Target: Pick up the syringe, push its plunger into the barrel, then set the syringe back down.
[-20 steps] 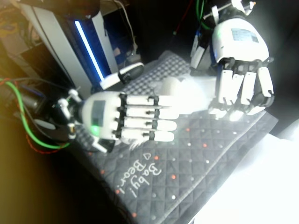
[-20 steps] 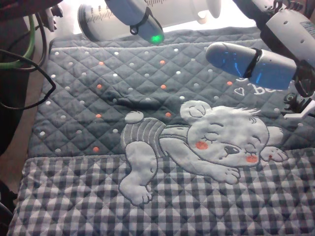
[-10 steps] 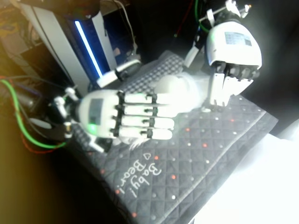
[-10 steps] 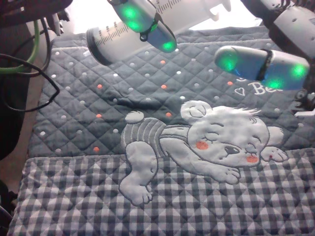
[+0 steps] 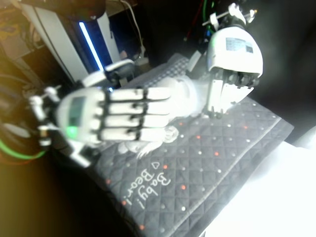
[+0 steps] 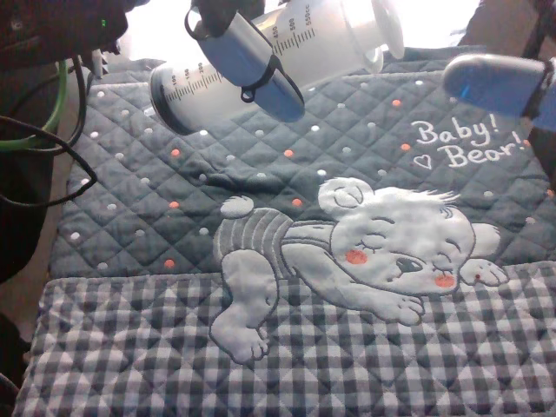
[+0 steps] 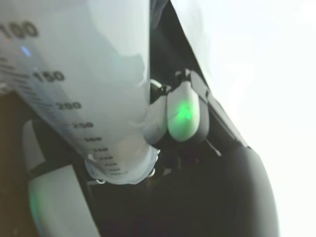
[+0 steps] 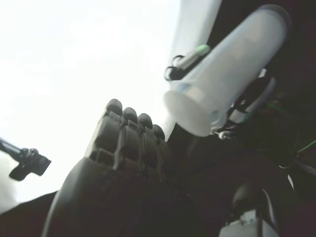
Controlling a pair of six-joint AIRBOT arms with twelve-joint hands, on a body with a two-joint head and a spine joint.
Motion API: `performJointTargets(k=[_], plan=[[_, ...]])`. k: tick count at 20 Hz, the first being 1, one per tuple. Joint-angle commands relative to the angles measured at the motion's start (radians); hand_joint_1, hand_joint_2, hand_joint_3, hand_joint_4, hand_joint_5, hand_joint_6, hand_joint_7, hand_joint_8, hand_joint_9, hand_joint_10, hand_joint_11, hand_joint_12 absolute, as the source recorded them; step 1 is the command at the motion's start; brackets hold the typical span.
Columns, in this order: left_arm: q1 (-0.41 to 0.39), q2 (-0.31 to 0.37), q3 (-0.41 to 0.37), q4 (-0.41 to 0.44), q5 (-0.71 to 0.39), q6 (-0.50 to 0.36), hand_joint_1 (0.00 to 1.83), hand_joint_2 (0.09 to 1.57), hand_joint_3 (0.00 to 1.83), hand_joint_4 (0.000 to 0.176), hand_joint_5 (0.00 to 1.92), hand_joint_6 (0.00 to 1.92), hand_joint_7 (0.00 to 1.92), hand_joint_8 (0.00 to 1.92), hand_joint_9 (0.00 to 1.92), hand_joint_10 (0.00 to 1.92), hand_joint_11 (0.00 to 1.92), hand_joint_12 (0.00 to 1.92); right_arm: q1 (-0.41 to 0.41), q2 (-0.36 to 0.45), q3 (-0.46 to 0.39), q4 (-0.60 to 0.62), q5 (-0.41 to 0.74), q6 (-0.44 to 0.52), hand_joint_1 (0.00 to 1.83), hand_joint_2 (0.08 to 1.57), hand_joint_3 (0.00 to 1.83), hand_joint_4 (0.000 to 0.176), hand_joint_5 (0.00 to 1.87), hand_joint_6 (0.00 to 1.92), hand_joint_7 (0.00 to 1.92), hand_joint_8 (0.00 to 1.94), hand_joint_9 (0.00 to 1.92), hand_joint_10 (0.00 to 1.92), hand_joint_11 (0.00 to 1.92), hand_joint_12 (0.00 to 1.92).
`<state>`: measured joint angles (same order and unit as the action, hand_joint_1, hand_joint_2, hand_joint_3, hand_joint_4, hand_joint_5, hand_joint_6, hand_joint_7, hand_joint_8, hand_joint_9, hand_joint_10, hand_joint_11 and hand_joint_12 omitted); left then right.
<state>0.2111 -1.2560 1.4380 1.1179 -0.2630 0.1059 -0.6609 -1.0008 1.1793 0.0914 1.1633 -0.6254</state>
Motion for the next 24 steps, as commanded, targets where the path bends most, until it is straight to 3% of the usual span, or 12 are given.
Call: performJointTargets(k=[1,3,6,9,12,14,21,24], plan=[[-0.013,0.001,-0.008,-0.012,-0.052,-0.007,1.59,1.19,0.00,0.000,1.14,1.92,1.34,1.92,1.45,1.92,1.54,1.92,0.009,0.009,-0.002,0.009,0.122,0.001,0.00,0.90,0.01,0.000,0.00,0.00,0.07,0.00,0.01,0.00,0.00,0.00],[-0.017,-0.009,-0.002,0.186,-0.042,-0.172,1.59,1.19,0.00,0.000,1.11,1.92,1.31,1.92,1.44,1.92,1.54,1.92,0.005,0.016,-0.005,0.010,0.122,-0.001,0.01,0.89,0.00,0.000,0.00,0.00,0.06,0.00,0.01,0.00,0.00,0.00],[0.003,-0.033,0.029,0.313,-0.051,-0.337,1.59,1.17,0.00,0.000,1.17,1.92,1.34,1.92,1.47,1.92,1.55,1.92,0.005,0.017,-0.009,0.010,0.122,-0.006,0.04,0.89,0.00,0.000,0.00,0.00,0.06,0.00,0.01,0.00,0.00,0.00],[0.018,-0.055,0.045,0.405,-0.046,-0.416,1.63,1.15,0.00,0.000,1.14,1.92,1.32,1.92,1.45,1.92,1.52,1.92,0.005,0.017,-0.010,0.010,0.122,-0.006,0.04,0.89,0.00,0.000,0.00,0.00,0.06,0.00,0.01,0.00,0.00,0.00],[0.036,-0.069,0.051,0.438,-0.038,-0.428,1.67,1.13,0.00,0.000,1.12,1.92,1.35,1.92,1.49,1.92,1.54,1.92,0.004,0.017,-0.010,0.010,0.122,-0.006,0.05,0.88,0.00,0.000,0.00,0.00,0.06,0.00,0.01,0.00,0.01,0.01],[0.042,-0.080,0.058,0.503,-0.036,-0.487,1.67,1.13,0.00,0.000,1.13,1.92,1.40,1.92,1.55,1.92,1.59,1.92,0.000,0.017,-0.010,0.011,0.122,-0.006,0.04,0.90,0.01,0.000,0.00,0.00,0.06,0.00,0.02,0.01,0.02,0.01],[0.063,-0.089,0.062,0.506,-0.037,-0.490,1.67,1.13,0.00,0.000,1.19,1.92,1.41,1.92,1.57,1.92,1.61,1.92,-0.005,0.015,-0.010,0.013,0.123,-0.006,0.05,0.90,0.00,0.000,0.01,0.00,0.07,0.00,0.04,0.01,0.03,0.02],[0.065,-0.091,0.062,0.507,-0.037,-0.490,1.57,1.16,0.00,0.000,1.08,1.92,1.31,1.92,1.45,1.92,1.51,1.92,-0.009,0.015,-0.011,0.015,0.123,-0.006,0.03,0.88,0.00,0.000,0.01,0.00,0.07,0.00,0.04,0.01,0.04,0.02]])
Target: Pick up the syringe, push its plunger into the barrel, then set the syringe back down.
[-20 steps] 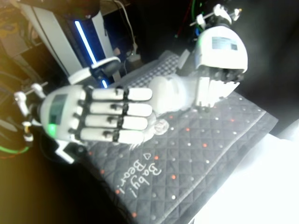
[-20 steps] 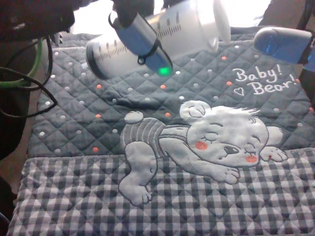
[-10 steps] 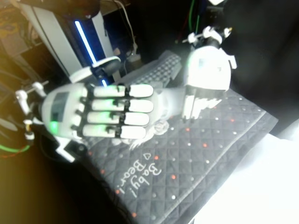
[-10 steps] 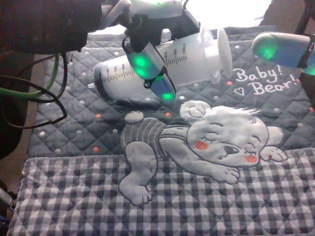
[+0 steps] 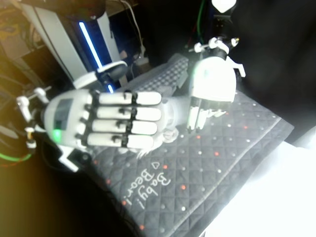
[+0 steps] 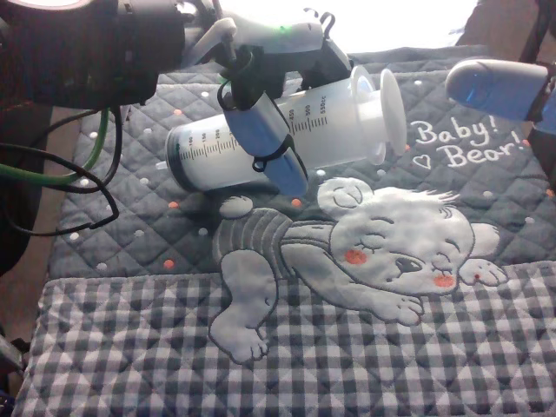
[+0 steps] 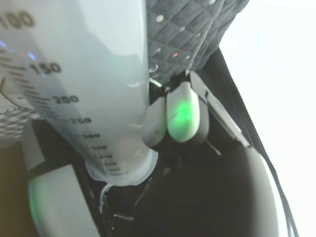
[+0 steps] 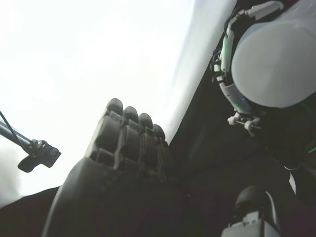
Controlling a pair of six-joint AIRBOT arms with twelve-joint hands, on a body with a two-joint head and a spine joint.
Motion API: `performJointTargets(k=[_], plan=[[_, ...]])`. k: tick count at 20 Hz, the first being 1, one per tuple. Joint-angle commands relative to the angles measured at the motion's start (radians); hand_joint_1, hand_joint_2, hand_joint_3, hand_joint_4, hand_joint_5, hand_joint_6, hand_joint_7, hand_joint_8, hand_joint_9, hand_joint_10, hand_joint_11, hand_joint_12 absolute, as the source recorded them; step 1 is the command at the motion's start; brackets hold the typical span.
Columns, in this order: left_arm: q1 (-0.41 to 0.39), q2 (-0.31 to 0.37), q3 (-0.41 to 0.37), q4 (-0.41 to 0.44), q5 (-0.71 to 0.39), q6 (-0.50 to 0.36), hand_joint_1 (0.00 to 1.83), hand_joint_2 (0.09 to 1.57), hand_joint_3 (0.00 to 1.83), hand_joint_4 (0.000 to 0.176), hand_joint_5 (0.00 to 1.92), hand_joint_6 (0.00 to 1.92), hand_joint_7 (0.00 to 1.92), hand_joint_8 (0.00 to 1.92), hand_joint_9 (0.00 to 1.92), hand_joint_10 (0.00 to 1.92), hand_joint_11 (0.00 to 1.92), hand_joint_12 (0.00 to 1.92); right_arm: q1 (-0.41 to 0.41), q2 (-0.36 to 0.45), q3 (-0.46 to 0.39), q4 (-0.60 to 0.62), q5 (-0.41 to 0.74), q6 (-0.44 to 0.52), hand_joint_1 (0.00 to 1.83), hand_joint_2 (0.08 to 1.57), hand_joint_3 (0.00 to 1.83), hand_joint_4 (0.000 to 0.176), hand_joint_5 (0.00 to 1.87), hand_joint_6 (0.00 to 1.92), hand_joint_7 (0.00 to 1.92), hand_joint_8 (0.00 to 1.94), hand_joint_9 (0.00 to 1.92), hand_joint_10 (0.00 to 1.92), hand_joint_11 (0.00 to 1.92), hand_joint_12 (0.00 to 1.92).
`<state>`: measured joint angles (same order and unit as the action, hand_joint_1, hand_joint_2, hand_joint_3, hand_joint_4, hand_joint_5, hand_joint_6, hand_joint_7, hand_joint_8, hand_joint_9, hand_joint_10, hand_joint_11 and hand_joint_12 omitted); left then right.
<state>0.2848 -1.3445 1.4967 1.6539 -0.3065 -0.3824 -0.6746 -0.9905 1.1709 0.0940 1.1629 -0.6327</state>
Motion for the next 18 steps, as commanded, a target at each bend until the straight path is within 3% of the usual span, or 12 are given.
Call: performJointTargets(k=[1,3,4,5,6,7,9,11,13,16,17,18], plan=[[-0.008,-0.002,0.003,-0.026,0.006,-0.002,1.53,1.17,0.00,0.000,1.04,1.92,1.26,1.92,1.40,1.92,1.47,1.92,0.003,0.004,-0.002,0.013,0.124,0.001,0.03,0.88,0.00,0.000,0.01,0.00,0.06,0.00,0.03,0.00,0.03,0.02],[-0.009,-0.002,0.003,-0.025,0.004,-0.002,1.34,1.22,0.00,0.000,0.78,1.92,0.91,1.92,1.04,1.92,1.11,1.92,0.002,0.003,-0.002,0.014,0.124,0.001,0.03,0.91,0.01,0.000,0.01,0.00,0.06,0.00,0.03,0.00,0.04,0.02],[-0.009,-0.001,0.003,-0.024,0.001,-0.002,1.10,1.25,0.19,0.008,0.57,1.79,0.62,1.82,0.79,1.92,0.96,1.92,0.001,0.003,-0.002,0.014,0.125,0.001,0.03,0.92,0.01,0.000,0.01,0.00,0.06,0.00,0.03,0.00,0.03,0.02],[-0.009,0.000,0.003,-0.024,0.000,-0.002,1.10,1.25,0.19,0.008,0.57,1.79,0.62,1.82,0.79,1.92,0.96,1.92,0.000,0.003,-0.002,0.014,0.125,0.001,0.03,0.92,0.01,0.000,0.01,0.00,0.06,0.00,0.03,0.00,0.03,0.02],[-0.009,0.002,0.003,-0.027,-0.005,-0.002,1.04,1.23,0.32,0.031,0.51,1.76,0.57,1.75,0.55,1.92,0.64,1.92,-0.002,0.003,-0.002,0.016,0.126,0.001,0.03,0.91,0.00,0.000,0.01,0.00,0.06,0.00,0.02,0.00,0.03,0.02],[-0.009,0.005,0.003,-0.030,-0.007,-0.002,1.03,1.32,0.13,0.032,0.50,1.73,0.56,1.72,0.45,1.87,0.51,1.92,-0.003,0.003,-0.002,0.018,0.127,0.001,0.03,0.91,0.00,0.000,0.02,0.00,0.06,0.00,0.02,0.00,0.03,0.02],[-0.005,0.010,0.002,-0.040,-0.013,-0.002,0.91,1.33,0.01,0.059,0.57,1.61,0.40,1.38,0.43,1.49,0.40,1.71,-0.006,0.003,-0.002,0.024,0.132,0.001,0.03,0.91,0.00,0.000,0.02,0.00,0.06,0.00,0.02,0.00,0.02,0.02],[-0.003,0.018,0.002,-0.054,-0.017,-0.002,0.89,1.22,0.00,0.000,0.35,1.00,0.41,0.90,0.50,1.05,0.40,1.37,-0.010,0.003,-0.002,0.028,0.139,0.001,0.02,0.93,0.01,0.000,0.01,0.00,0.05,0.00,0.01,0.00,0.00,0.00],[0.003,0.029,0.003,-0.081,-0.029,-0.002,0.78,1.19,0.00,0.000,0.43,0.62,0.50,0.62,0.59,0.79,0.37,1.34,-0.011,0.003,-0.002,0.030,0.142,0.001,0.01,0.94,0.01,0.000,0.01,0.00,0.05,0.00,0.01,0.00,0.01,0.00],[0.007,0.036,0.003,-0.089,-0.033,-0.002,0.74,1.16,0.00,0.037,0.54,0.22,0.60,0.33,0.62,0.62,0.32,1.35,-0.017,0.003,-0.003,0.035,0.144,0.001,0.02,0.92,0.00,0.000,0.02,0.01,0.06,0.00,0.01,0.01,0.02,0.01],[0.008,0.039,0.003,-0.092,-0.034,-0.002,0.68,1.15,0.00,0.029,0.54,0.10,0.60,0.15,0.63,0.35,0.28,1.21,-0.019,0.004,-0.004,0.036,0.146,0.001,0.02,0.91,0.00,0.000,0.02,0.00,0.06,0.00,0.01,0.00,0.02,0.01],[0.010,0.043,0.002,-0.099,-0.037,-0.002,0.64,1.13,0.00,0.042,0.52,0.04,0.59,0.05,0.65,0.18,0.24,1.16,-0.021,0.004,-0.004,0.038,0.148,0.001,0.01,0.92,0.00,0.000,0.01,0.00,0.06,0.00,0.01,0.00,0.02,0.01]])
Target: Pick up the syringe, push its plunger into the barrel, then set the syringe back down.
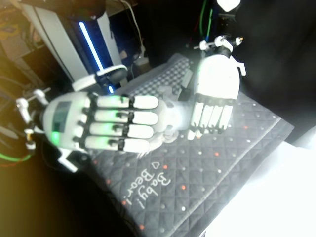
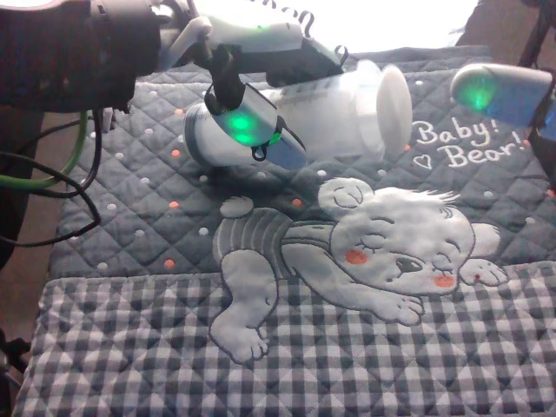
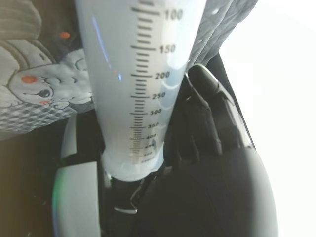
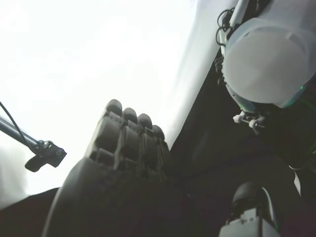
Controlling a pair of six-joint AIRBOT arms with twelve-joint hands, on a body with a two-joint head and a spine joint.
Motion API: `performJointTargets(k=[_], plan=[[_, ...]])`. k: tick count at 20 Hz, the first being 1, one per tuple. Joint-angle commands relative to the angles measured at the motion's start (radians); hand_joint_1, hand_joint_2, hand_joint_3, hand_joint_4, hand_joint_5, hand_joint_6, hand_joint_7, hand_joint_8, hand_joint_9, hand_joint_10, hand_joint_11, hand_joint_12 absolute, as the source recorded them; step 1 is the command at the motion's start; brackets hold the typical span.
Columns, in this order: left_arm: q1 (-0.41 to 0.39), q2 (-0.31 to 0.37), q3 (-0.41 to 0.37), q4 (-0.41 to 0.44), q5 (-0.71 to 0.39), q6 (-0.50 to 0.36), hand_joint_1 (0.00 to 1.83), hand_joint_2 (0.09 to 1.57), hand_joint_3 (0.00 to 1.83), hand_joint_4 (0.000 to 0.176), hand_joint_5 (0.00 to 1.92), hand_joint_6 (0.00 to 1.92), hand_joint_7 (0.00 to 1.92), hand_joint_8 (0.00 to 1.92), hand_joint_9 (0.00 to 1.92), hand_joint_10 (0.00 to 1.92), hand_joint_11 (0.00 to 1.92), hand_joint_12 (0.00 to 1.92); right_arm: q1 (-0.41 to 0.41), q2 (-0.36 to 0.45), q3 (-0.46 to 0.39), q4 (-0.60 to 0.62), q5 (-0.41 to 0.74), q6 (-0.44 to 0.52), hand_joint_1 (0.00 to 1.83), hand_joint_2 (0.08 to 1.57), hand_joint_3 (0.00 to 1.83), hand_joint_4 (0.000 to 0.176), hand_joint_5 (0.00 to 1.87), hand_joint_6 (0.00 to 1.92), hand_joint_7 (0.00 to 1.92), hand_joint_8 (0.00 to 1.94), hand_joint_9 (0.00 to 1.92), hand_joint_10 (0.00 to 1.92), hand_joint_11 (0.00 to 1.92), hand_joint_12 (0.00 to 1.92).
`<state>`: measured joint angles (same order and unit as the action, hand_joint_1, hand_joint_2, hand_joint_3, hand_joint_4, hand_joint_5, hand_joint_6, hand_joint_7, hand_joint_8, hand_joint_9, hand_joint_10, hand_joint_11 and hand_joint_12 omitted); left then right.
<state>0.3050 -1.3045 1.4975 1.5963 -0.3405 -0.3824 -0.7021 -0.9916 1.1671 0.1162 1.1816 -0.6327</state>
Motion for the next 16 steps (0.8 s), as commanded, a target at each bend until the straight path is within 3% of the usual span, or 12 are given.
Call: performJointTargets(k=[1,3,5,6,8,9,11,12,13,14,15,16], plan=[[-0.009,0.007,0.001,-0.047,-0.007,-0.002,0.59,1.13,0.00,0.072,0.47,0.01,0.54,0.01,0.61,0.08,0.17,1.16,0.006,0.005,0.000,0.017,0.130,0.001,0.02,0.92,0.00,0.000,0.02,0.01,0.07,0.01,0.03,0.01,0.03,0.01],[-0.007,0.013,-0.005,-0.046,-0.010,-0.002,0.58,1.09,0.00,0.075,0.38,0.00,0.45,0.00,0.51,0.01,0.07,1.10,0.005,0.005,0.000,0.018,0.132,0.001,0.00,0.91,0.00,0.000,0.03,0.01,0.08,0.01,0.04,0.01,0.06,0.03],[-0.005,0.021,-0.009,-0.049,-0.011,-0.002,0.60,1.03,0.00,0.093,0.33,0.00,0.35,0.00,0.42,0.00,0.04,1.04,0.005,0.005,0.000,0.019,0.134,0.001,0.00,0.93,0.00,0.000,0.04,0.01,0.10,0.01,0.06,0.02,0.09,0.04],[-0.005,0.030,-0.014,-0.052,-0.011,-0.001,0.56,0.99,0.00,0.120,0.30,0.00,0.33,0.00,0.42,0.00,0.05,1.00,0.004,0.005,0.000,0.021,0.136,0.001,0.00,0.92,0.00,0.000,0.04,0.01,0.09,0.01,0.06,0.01,0.08,0.04],[-0.006,0.040,-0.022,-0.069,-0.011,0.019,0.58,0.92,0.00,0.127,0.29,0.00,0.30,0.00,0.38,0.00,0.01,1.01,0.002,0.005,0.000,0.022,0.137,0.001,0.00,0.92,0.00,0.000,0.04,0.01,0.09,0.01,0.06,0.01,0.08,0.04],[-0.005,0.052,-0.033,-0.108,-0.011,0.061,0.60,0.89,0.00,0.125,0.26,0.00,0.25,0.00,0.27,0.00,0.00,0.89,0.001,0.005,-0.001,0.022,0.138,0.001,0.00,0.90,0.00,0.000,0.04,0.00,0.09,0.01,0.06,0.01,0.06,0.04],[-0.005,0.087,-0.065,-0.164,-0.011,0.135,0.60,0.86,0.00,0.110,0.20,0.00,0.24,0.00,0.27,0.01,0.00,0.82,-0.002,0.007,-0.003,0.025,0.142,0.001,0.02,0.88,0.00,0.000,0.04,0.00,0.09,0.00,0.05,0.00,0.05,0.03],[-0.004,0.108,-0.085,-0.194,-0.005,0.183,0.58,0.85,0.00,0.121,0.16,0.00,0.22,0.00,0.26,0.00,0.00,0.82,-0.005,0.008,-0.004,0.027,0.146,0.001,0.01,0.89,0.00,0.000,0.04,0.00,0.09,0.00,0.06,0.01,0.06,0.04],[-0.002,0.133,-0.105,-0.241,-0.003,0.235,0.56,0.83,0.00,0.108,0.16,0.00,0.23,0.00,0.29,0.01,0.00,0.94,-0.010,0.010,-0.006,0.030,0.151,0.001,0.01,0.90,0.00,0.000,0.04,0.00,0.09,0.00,0.06,0.01,0.06,0.04],[0.004,0.162,-0.127,-0.334,-0.006,0.316,0.63,0.84,0.00,0.069,0.15,0.00,0.21,0.00,0.23,0.01,0.00,0.77,-0.014,0.012,-0.008,0.035,0.156,0.001,0.02,0.89,0.00,0.000,0.03,0.00,0.09,0.00,0.06,0.00,0.06,0.04],[0.014,0.205,-0.152,-0.486,-0.026,0.448,0.64,0.81,0.00,0.060,0.09,0.00,0.07,0.00,0.08,0.00,0.00,0.45,-0.026,0.018,-0.012,0.042,0.166,0.001,0.04,0.87,0.00,0.000,0.02,0.00,0.08,0.00,0.04,0.00,0.03,0.03],[0.016,0.212,-0.156,-0.514,-0.032,0.470,0.64,0.81,0.00,0.060,0.09,0.00,0.07,0.00,0.08,0.00,0.00,0.45,-0.027,0.019,-0.013,0.044,0.168,0.001,0.04,0.87,0.00,0.000,0.02,0.00,0.08,0.00,0.04,0.00,0.03,0.03]])
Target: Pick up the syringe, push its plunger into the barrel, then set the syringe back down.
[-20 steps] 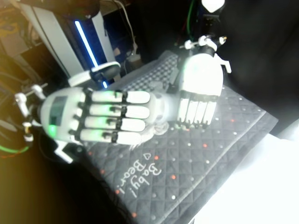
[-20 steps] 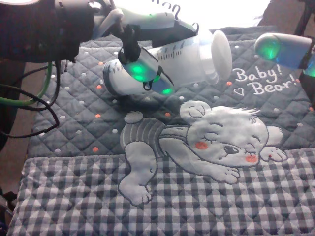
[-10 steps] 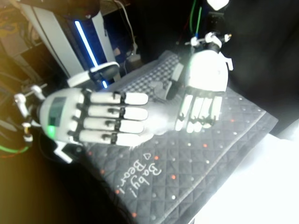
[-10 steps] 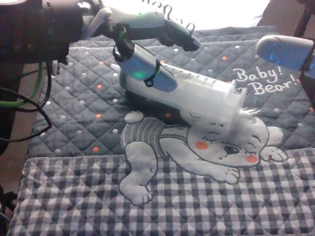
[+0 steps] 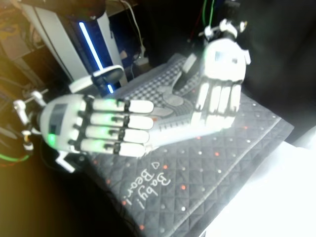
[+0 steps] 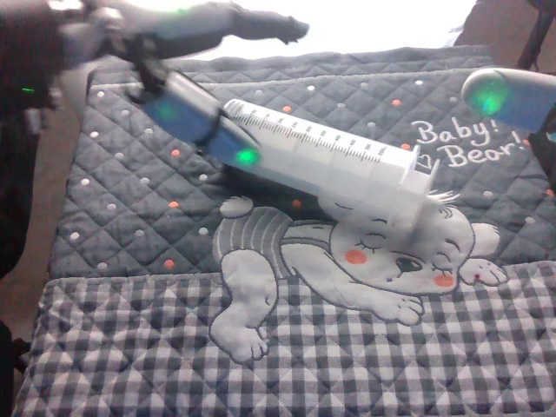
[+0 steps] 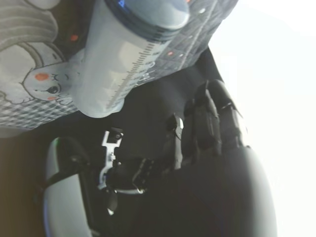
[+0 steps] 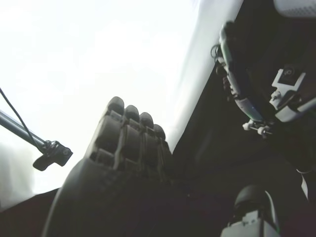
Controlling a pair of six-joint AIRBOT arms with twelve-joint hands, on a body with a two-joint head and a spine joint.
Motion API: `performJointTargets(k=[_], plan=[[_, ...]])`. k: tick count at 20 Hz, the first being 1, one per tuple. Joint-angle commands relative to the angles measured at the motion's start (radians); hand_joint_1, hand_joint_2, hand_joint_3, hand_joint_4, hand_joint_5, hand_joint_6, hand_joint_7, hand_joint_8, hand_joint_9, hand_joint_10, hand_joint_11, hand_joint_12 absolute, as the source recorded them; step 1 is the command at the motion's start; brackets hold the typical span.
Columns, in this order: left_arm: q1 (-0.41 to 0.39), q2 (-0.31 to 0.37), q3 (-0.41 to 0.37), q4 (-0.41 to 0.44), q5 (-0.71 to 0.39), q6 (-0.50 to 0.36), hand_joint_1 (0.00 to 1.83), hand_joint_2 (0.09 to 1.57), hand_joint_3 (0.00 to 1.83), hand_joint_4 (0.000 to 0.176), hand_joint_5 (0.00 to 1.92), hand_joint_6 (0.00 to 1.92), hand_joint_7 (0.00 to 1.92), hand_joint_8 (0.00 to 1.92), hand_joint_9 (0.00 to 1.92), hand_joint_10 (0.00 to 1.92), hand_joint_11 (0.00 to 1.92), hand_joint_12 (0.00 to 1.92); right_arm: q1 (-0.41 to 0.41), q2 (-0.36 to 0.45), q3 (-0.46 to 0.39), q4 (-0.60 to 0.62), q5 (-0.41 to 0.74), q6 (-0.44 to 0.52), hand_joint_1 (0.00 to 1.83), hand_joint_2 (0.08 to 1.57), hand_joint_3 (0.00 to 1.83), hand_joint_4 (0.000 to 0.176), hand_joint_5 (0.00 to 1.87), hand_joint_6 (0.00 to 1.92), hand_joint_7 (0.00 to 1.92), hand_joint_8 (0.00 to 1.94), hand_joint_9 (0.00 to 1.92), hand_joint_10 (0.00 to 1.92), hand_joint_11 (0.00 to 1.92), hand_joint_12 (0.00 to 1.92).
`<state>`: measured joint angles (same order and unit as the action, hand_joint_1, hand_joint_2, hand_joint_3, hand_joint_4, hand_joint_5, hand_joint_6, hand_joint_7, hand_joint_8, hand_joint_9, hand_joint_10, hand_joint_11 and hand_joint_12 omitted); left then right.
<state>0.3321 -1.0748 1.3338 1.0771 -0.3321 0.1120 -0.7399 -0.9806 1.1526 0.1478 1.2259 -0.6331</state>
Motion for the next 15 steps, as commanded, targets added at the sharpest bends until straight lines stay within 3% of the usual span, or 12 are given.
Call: performJointTargets(k=[1,5,6,7,9,10,11,12,13,14,15], plan=[[-0.006,0.013,-0.009,-0.073,-0.056,0.030,0.69,0.77,0.00,0.060,0.04,0.00,0.01,0.00,0.04,0.00,0.00,0.36,0.004,0.010,0.000,0.016,0.130,0.002,0.07,0.83,0.00,0.000,0.03,0.00,0.08,0.00,0.01,0.00,0.00,0.00],[0.024,0.078,-0.071,-0.256,-0.099,0.207,0.91,0.74,0.00,0.060,0.20,0.01,0.16,0.01,0.17,0.01,0.00,0.47,0.002,0.009,-0.003,0.017,0.136,0.002,0.10,0.82,0.00,0.000,0.03,0.00,0.09,0.00,0.02,0.01,0.03,0.01],[0.033,0.090,-0.082,-0.295,-0.117,0.241,1.01,0.76,0.00,0.043,0.31,0.01,0.27,0.01,0.26,0.01,0.06,0.51,0.001,0.010,-0.005,0.017,0.136,0.002,0.09,0.81,0.00,0.000,0.02,0.00,0.08,0.00,0.02,0.01,0.04,0.02],[0.043,0.102,-0.092,-0.332,-0.137,0.266,1.09,0.77,0.00,0.040,0.47,0.02,0.45,0.02,0.46,0.02,0.23,0.55,-0.001,0.011,-0.006,0.018,0.136,0.002,0.09,0.81,0.00,0.000,0.02,0.00,0.08,0.00,0.03,0.01,0.05,0.02],[0.061,0.123,-0.107,-0.382,-0.174,0.290,1.19,0.84,0.00,0.000,0.76,0.03,0.75,0.01,0.75,0.02,0.46,0.54,-0.003,0.011,-0.006,0.018,0.137,0.002,0.09,0.81,0.00,0.000,0.01,0.00,0.07,0.00,0.02,0.00,0.05,0.02],[0.068,0.131,-0.113,-0.401,-0.190,0.297,1.23,0.89,0.00,0.000,0.90,0.06,0.88,0.02,0.87,0.02,0.56,0.56,-0.003,0.010,-0.006,0.018,0.138,0.002,0.09,0.81,0.00,0.000,0.01,0.00,0.07,0.00,0.02,0.00,0.05,0.02],[0.072,0.136,-0.118,-0.413,-0.206,0.301,1.27,0.95,0.01,0.023,0.78,0.88,0.97,0.12,0.98,0.18,0.62,0.88,-0.003,0.010,-0.006,0.018,0.138,0.002,0.10,0.82,0.00,0.000,0.02,0.00,0.07,0.00,0.03,0.00,0.04,0.02],[0.074,0.139,-0.123,-0.416,-0.218,0.301,1.35,1.14,0.00,0.038,0.62,1.75,0.88,1.17,0.85,1.18,0.67,1.55,-0.004,0.010,-0.007,0.018,0.138,0.002,0.09,0.81,0.00,0.000,0.02,0.00,0.07,0.00,0.03,0.01,0.05,0.02],[0.075,0.140,-0.126,-0.416,-0.223,0.301,1.35,1.14,0.00,0.038,0.62,1.75,0.88,1.17,0.85,1.18,0.67,1.55,-0.005,0.010,-0.007,0.018,0.138,0.002,0.09,0.81,0.00,0.000,0.02,0.00,0.07,0.00,0.03,0.01,0.05,0.02],[0.076,0.141,-0.131,-0.416,-0.230,0.301,1.35,1.15,0.00,0.025,0.63,1.87,0.86,1.25,0.85,1.46,0.75,1.58,-0.005,0.010,-0.007,0.018,0.138,0.002,0.09,0.80,0.00,0.000,0.01,0.00,0.07,0.00,0.04,0.01,0.05,0.02],[0.080,0.142,-0.134,-0.418,-0.241,0.301,1.46,1.16,0.00,0.000,0.63,1.91,0.78,1.35,0.84,1.38,0.78,1.61,-0.005,0.010,-0.007,0.018,0.138,0.002,0.09,0.80,0.00,0.000,0.01,0.00,0.07,0.00,0.04,0.01,0.05,0.02]])
